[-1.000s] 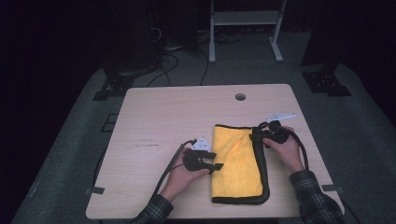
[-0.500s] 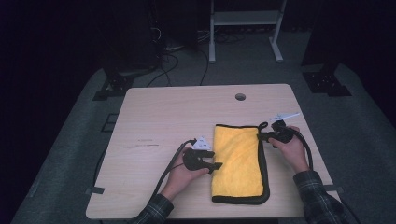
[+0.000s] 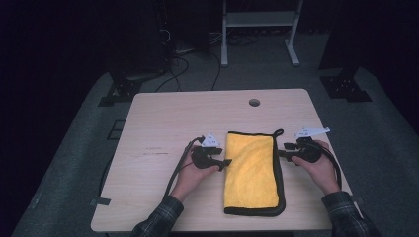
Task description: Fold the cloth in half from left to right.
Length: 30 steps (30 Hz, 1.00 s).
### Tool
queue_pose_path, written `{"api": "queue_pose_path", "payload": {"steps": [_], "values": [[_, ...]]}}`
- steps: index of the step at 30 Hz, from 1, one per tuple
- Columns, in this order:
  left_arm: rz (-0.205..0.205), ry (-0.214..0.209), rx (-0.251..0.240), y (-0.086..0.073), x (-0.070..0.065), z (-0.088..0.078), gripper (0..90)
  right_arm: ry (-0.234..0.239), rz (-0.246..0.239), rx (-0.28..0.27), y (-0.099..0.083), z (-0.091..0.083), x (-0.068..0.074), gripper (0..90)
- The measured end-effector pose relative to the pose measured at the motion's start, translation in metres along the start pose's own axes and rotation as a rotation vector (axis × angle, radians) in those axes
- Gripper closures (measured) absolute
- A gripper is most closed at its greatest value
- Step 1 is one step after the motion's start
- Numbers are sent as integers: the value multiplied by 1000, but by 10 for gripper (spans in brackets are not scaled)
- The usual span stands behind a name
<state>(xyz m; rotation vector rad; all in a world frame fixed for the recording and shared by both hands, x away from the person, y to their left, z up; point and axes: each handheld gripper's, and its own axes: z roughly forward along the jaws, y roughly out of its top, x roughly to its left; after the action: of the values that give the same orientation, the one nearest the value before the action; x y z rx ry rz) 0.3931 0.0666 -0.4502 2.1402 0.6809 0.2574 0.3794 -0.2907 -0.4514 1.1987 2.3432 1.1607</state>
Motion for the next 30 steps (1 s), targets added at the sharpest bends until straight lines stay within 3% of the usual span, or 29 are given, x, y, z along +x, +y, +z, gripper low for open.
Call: {"api": "queue_pose_path", "payload": {"steps": [6,10,14,18,21,23,30], "values": [[-25,54,-15,19,30,16,420,34,-35,-5,-16,-17,19,445],[-40,85,7,28,47,33,431,56,-54,-6,-23,-23,28,441],[-54,86,33,31,61,50,457,70,-69,-6,-25,-23,33,438],[-60,74,43,31,65,62,526,71,-73,-1,-26,-23,34,435],[-35,71,66,30,62,70,702,71,-73,-6,-26,-24,34,436],[-49,72,57,29,63,70,811,70,-75,-10,-26,-25,34,436],[-72,113,48,28,78,61,837,85,-92,-14,-24,-24,40,436]]}}
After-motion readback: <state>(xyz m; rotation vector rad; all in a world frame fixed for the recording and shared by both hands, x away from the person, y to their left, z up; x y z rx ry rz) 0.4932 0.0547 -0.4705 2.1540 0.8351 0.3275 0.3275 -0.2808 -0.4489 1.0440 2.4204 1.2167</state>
